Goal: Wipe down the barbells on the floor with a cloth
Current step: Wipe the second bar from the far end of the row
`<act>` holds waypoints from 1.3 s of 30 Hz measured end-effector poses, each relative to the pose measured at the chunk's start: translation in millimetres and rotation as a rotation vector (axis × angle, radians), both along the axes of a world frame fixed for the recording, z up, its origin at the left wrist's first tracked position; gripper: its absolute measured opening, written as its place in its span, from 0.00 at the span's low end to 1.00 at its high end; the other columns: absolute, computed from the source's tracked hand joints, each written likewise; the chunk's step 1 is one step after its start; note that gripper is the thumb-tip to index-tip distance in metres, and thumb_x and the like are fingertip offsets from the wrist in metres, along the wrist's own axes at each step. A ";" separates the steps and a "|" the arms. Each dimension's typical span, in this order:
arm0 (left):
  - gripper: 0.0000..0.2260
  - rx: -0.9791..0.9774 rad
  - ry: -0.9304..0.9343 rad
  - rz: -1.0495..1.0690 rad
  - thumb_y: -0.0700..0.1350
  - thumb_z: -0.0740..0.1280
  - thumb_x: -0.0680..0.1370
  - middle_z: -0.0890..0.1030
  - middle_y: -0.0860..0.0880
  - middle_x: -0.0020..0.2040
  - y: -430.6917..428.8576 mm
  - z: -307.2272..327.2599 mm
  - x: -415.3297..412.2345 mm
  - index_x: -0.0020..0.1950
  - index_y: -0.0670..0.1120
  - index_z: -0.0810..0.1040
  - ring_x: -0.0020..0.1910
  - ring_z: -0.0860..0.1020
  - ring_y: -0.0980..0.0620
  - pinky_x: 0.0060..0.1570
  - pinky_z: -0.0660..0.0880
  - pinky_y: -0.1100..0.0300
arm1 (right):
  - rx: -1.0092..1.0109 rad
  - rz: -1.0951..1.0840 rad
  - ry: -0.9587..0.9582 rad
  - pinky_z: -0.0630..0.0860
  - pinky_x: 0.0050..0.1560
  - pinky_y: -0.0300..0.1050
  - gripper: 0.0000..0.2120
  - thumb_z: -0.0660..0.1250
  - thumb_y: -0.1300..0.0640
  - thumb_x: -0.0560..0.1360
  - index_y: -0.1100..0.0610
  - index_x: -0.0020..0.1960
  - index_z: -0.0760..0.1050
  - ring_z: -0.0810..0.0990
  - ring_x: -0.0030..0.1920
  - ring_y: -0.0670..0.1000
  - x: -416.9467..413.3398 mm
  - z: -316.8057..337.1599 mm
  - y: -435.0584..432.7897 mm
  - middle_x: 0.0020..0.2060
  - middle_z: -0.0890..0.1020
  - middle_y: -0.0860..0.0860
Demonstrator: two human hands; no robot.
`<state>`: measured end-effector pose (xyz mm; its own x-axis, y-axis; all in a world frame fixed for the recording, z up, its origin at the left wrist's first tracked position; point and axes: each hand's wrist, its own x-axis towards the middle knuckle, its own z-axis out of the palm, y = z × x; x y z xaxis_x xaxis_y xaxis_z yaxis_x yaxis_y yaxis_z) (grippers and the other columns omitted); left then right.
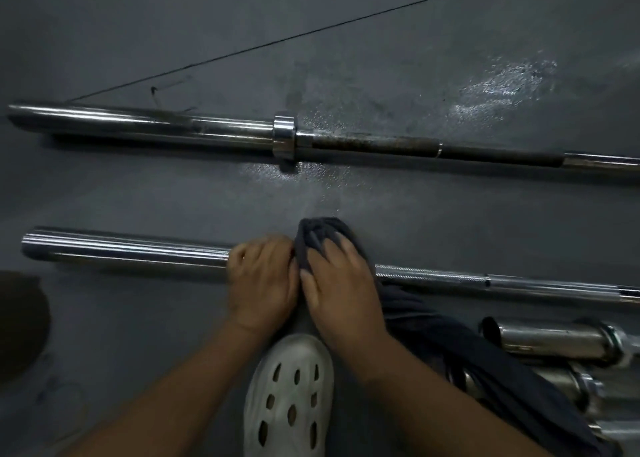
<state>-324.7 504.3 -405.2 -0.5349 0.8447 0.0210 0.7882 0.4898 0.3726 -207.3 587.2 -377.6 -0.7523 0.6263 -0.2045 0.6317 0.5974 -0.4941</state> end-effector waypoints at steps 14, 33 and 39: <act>0.07 0.078 -0.038 0.015 0.48 0.63 0.80 0.80 0.48 0.48 61.8 10.6 -45.7 0.53 0.47 0.78 0.49 0.76 0.44 0.51 0.68 0.51 | -0.030 -0.222 0.177 0.73 0.62 0.47 0.16 0.58 0.62 0.75 0.58 0.60 0.78 0.76 0.60 0.59 27.9 7.6 38.1 0.62 0.77 0.56; 0.11 0.030 -0.039 0.035 0.50 0.57 0.80 0.79 0.49 0.42 49.5 19.1 -34.9 0.46 0.49 0.76 0.44 0.74 0.43 0.46 0.65 0.50 | 0.134 0.082 0.060 0.79 0.56 0.54 0.22 0.63 0.64 0.70 0.55 0.64 0.76 0.74 0.63 0.62 -7.5 20.6 35.3 0.63 0.75 0.54; 0.13 -0.116 -0.054 0.020 0.52 0.55 0.80 0.82 0.51 0.46 44.3 10.3 -13.6 0.52 0.52 0.78 0.46 0.79 0.45 0.50 0.67 0.50 | 0.044 -0.197 -0.067 0.76 0.57 0.55 0.18 0.63 0.65 0.66 0.60 0.56 0.77 0.75 0.57 0.63 22.5 5.6 46.6 0.59 0.76 0.59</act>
